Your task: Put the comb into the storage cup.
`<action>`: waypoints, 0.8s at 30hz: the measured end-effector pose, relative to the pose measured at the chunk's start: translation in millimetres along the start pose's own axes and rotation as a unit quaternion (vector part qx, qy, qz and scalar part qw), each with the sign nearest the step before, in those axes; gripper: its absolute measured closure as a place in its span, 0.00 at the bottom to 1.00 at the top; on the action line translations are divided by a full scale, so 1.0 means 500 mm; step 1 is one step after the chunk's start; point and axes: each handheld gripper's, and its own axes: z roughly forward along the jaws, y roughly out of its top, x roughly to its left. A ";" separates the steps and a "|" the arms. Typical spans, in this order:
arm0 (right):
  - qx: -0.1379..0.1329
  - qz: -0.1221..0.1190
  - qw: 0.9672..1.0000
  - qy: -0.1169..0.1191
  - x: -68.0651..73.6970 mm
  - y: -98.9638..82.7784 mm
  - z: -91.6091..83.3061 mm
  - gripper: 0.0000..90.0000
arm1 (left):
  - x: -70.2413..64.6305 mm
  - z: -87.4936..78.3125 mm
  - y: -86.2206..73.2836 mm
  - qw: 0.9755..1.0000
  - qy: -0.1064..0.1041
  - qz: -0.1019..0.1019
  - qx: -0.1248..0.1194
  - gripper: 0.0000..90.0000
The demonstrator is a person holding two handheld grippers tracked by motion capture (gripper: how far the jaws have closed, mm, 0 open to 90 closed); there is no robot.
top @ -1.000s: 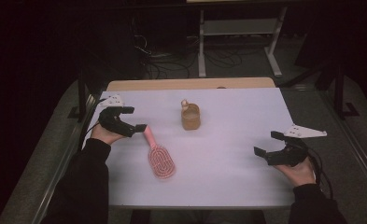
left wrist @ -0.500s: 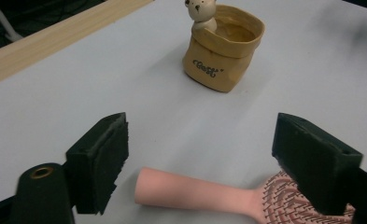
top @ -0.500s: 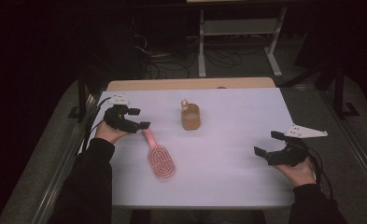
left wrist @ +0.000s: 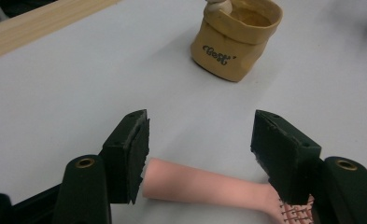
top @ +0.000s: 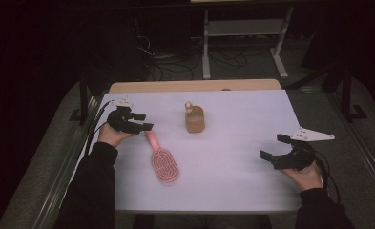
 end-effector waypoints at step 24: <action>0.003 0.003 1.000 0.001 -0.001 -0.004 0.000 0.00 | 0.016 0.048 -0.022 0.999 0.007 -0.016 0.031 0.67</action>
